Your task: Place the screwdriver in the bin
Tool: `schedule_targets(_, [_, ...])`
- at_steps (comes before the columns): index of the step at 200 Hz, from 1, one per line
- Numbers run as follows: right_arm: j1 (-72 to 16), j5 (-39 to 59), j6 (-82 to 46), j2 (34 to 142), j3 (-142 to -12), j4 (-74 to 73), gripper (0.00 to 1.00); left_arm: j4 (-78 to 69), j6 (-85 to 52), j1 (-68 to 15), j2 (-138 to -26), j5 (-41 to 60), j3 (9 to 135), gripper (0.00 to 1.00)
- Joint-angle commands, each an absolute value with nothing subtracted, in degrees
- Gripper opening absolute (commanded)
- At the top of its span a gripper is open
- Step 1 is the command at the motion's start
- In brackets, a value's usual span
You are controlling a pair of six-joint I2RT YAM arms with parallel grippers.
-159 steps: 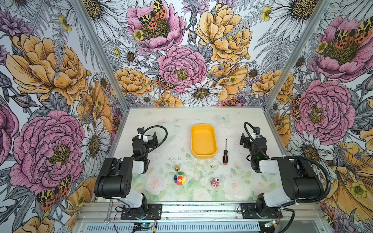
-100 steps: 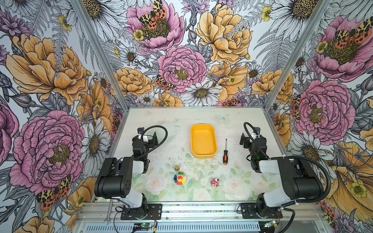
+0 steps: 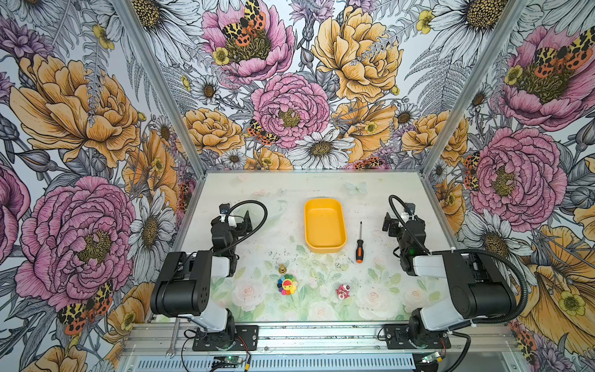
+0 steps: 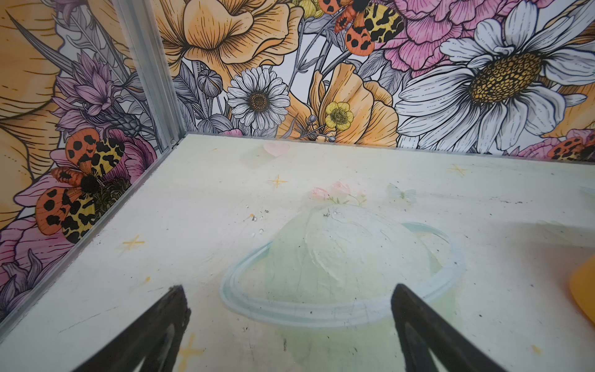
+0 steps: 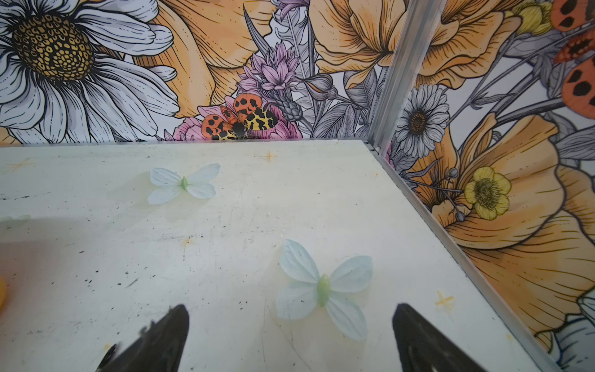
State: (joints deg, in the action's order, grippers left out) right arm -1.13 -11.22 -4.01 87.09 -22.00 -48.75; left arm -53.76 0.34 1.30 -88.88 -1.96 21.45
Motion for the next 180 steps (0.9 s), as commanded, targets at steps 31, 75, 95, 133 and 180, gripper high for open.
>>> schedule_targets(31, [-0.88, -11.91, -4.39, 87.92, -21.89, -50.54, 0.99, -53.54, 0.51, 0.70, -88.77, -4.12, 21.71, 0.99])
schedule_targets(75, [-0.85, -11.91, -4.39, 87.82, -21.82, -50.57, 0.99, -54.79, 0.93, 0.14, -88.67, -4.40, 21.04, 0.99])
schedule_targets(95, [-0.88, -11.86, -4.46, 87.89, -21.89, -50.46, 0.99, -53.74, 0.43, 0.00, -86.55, -6.36, 20.84, 0.99])
schedule_targets(133, [-0.92, -11.87, -4.23, 87.67, -21.63, -50.90, 0.98, -41.66, 2.38, -1.28, -74.86, -4.54, 21.95, 0.99])
schedule_targets(180, [-3.51, -13.26, -2.84, 77.28, -28.62, -29.81, 0.97, -27.52, -6.42, -3.72, -63.62, 2.08, 25.40, 0.99])
